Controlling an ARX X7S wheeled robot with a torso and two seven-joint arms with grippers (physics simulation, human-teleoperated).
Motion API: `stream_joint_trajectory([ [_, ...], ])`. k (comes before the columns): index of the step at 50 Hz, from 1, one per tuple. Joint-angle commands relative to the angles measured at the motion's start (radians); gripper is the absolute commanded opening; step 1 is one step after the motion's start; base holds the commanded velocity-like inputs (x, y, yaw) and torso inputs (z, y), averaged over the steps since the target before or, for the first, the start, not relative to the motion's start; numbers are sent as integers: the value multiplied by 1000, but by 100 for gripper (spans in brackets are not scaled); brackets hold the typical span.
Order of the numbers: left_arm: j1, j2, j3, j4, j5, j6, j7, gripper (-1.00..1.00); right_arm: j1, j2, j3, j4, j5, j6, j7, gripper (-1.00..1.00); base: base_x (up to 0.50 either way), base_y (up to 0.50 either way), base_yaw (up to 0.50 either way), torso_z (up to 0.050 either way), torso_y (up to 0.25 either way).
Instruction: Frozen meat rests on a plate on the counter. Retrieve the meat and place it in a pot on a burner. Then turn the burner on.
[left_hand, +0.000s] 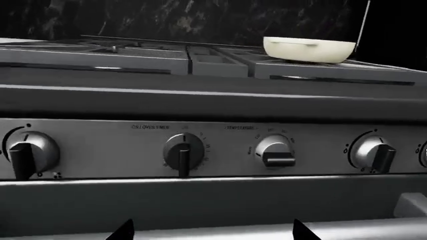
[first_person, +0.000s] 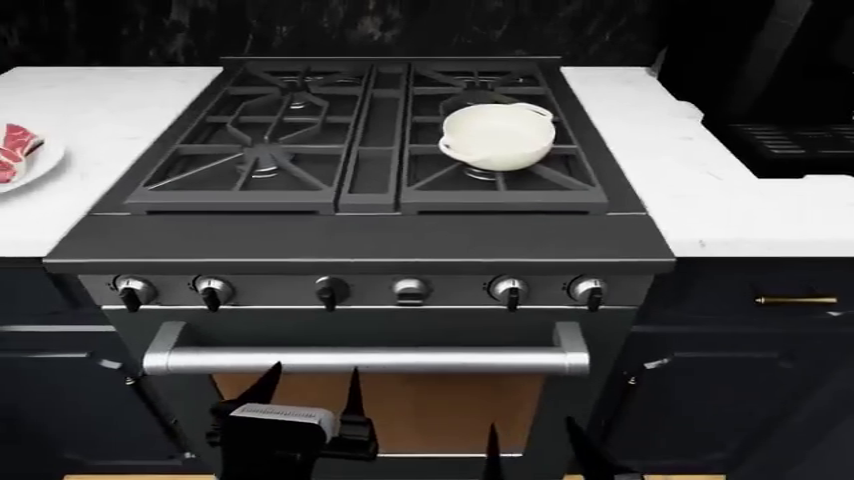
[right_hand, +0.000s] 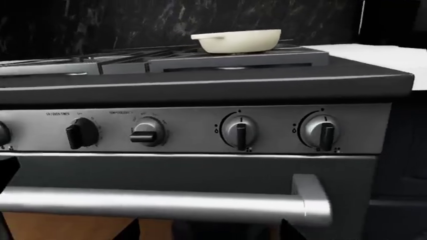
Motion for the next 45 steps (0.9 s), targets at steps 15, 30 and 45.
stream_joint_trajectory([
  [15,-20,-30,33,-34,-33,7,-30,100,18,72,-3,-206,87,159,47,100,0,500,0,50,0],
  [30,-31,-82,12,179,-109,-156,-64,100,65,177,34,-573,204,478,74,100,0,500,0,50,0],
  [45,-84,-156,-15,399,-191,-344,-101,100,160,267,42,-825,249,745,116,100,0,500,0,50,0],
])
